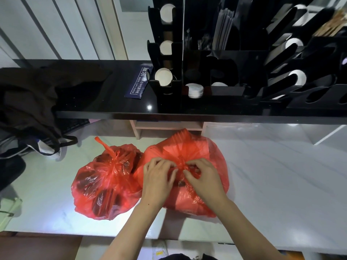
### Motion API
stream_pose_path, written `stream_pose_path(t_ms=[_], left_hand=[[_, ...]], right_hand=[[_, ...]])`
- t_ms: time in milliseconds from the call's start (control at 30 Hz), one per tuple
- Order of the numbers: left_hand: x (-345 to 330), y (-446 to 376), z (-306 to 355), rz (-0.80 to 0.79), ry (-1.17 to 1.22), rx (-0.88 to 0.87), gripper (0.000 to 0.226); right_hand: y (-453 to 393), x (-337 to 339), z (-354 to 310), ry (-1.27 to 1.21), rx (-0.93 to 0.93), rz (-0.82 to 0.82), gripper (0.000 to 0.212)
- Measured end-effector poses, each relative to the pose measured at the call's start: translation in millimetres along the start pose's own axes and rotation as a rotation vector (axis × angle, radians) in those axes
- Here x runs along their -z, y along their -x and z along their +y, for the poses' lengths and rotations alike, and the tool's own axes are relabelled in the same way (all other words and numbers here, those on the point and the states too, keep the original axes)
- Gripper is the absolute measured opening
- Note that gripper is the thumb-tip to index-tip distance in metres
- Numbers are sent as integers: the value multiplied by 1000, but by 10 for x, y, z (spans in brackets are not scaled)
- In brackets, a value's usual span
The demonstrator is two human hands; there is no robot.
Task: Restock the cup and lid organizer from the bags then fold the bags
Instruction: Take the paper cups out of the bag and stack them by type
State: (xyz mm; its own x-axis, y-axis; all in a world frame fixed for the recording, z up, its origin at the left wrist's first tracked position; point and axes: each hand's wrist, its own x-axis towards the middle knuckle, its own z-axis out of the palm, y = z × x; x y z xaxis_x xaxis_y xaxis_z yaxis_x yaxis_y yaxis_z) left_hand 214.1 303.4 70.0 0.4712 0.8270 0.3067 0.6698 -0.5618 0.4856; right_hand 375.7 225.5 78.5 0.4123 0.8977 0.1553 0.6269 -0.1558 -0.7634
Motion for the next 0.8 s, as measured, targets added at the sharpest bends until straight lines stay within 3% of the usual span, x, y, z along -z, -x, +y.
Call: stream_pose_path(t_ms=[200,400,800], left_hand=[[7,-6,12,-20,-78,-23,15],[52,-39,27,-43,-167,5,6],[53,-78,-5,-48,-166,51,6]], right_hand=[[-37,83,-16,50,20,41,7],[-36,198,-130,34,43,48,9],[-164,669,-578,-240,74,181,15]])
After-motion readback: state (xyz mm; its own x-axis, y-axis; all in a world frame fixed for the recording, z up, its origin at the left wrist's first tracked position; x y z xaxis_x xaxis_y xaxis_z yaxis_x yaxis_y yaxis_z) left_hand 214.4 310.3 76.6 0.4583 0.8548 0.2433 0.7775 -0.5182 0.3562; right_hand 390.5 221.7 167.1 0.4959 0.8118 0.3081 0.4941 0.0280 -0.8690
